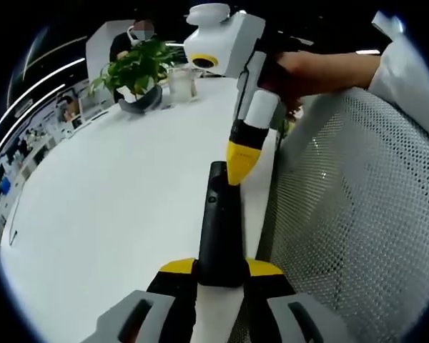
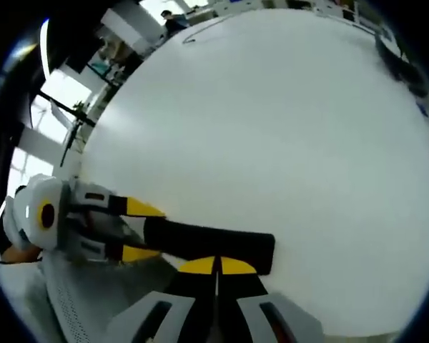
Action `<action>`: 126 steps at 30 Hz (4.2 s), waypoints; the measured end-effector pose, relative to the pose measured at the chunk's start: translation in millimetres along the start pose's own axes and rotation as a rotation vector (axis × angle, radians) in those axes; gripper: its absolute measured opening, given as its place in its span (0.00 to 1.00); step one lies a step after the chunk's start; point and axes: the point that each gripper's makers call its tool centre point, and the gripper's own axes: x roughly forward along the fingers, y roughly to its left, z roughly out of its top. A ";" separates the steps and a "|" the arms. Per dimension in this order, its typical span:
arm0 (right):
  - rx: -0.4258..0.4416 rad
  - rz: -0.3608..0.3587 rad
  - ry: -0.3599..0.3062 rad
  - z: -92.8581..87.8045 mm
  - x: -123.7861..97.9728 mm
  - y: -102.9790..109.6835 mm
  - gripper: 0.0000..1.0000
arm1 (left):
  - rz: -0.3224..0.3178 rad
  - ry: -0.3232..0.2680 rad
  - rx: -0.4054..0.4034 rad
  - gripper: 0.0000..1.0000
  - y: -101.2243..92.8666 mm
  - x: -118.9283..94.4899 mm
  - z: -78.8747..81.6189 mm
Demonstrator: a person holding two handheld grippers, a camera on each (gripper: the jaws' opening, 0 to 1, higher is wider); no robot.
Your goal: Press the specified remote control buttons in sequence, fully releasing each button before pressing the next.
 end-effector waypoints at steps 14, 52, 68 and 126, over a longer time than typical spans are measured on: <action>-0.034 -0.037 -0.024 2.8 2.6 0.1 0.00 | -0.025 -0.013 -0.030 0.24 -2.1 -1.4 -1.8; -0.054 -0.114 0.129 3.7 5.4 -2.1 0.00 | -0.023 -0.035 -0.043 0.25 -1.0 0.7 -1.0; 0.067 -0.071 0.131 4.1 3.6 -1.6 0.00 | -0.024 -0.032 -0.037 0.24 -1.5 0.5 -0.8; 0.026 -0.088 0.230 11.6 18.0 16.0 0.00 | -0.020 -0.036 -0.047 0.24 -1.4 1.0 -0.6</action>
